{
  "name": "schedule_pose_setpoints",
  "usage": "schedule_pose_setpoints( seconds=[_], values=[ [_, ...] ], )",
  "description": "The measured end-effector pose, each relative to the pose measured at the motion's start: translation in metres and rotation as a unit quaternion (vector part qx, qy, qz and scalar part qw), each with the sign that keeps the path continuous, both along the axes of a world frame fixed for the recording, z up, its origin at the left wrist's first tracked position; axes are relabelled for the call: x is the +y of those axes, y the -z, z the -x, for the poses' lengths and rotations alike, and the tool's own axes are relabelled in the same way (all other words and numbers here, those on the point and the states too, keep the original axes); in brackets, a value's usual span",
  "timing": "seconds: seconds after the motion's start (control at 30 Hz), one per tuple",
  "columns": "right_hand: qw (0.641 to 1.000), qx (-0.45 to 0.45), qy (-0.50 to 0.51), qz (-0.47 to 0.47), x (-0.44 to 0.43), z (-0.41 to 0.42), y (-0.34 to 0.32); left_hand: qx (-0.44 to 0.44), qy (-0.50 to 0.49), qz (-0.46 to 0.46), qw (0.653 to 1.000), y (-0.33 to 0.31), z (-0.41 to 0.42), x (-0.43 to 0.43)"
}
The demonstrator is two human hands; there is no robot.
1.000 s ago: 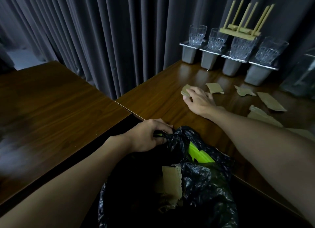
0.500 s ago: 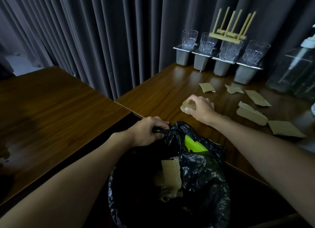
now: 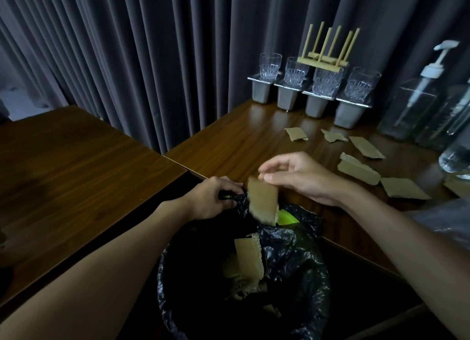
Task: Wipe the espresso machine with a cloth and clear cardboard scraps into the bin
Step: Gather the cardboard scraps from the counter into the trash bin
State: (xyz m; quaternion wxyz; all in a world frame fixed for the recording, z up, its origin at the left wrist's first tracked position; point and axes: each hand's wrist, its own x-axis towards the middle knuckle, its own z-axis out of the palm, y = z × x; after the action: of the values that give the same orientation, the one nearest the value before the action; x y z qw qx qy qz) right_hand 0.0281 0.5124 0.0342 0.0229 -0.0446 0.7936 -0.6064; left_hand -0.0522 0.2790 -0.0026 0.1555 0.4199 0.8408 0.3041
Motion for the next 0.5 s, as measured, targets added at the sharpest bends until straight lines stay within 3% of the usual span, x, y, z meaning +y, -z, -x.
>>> schedule_pose_setpoints(
  seconds=[0.07, 0.17, 0.3, 0.5],
  values=[
    [1.000, 0.015, -0.005, -0.022, 0.005, 0.000, 0.002, 0.000, 0.004, -0.001, 1.000, -0.001, 0.001, 0.000],
    [0.987, 0.029, 0.113, -0.108, 0.024, 0.019, 0.015, -0.007, 0.004, 0.000, 1.000, -0.002, 0.001, 0.000],
    [0.954, -0.044, 0.172, -0.241, 0.058, 0.050, 0.046, -0.009, -0.001, 0.001, 1.000, -0.001, 0.002, 0.001],
    [0.866, -0.018, 0.256, -0.429, 0.086, 0.103, 0.068, -0.015, 0.002, 0.001, 1.000, 0.000, 0.007, 0.002]
  ],
)
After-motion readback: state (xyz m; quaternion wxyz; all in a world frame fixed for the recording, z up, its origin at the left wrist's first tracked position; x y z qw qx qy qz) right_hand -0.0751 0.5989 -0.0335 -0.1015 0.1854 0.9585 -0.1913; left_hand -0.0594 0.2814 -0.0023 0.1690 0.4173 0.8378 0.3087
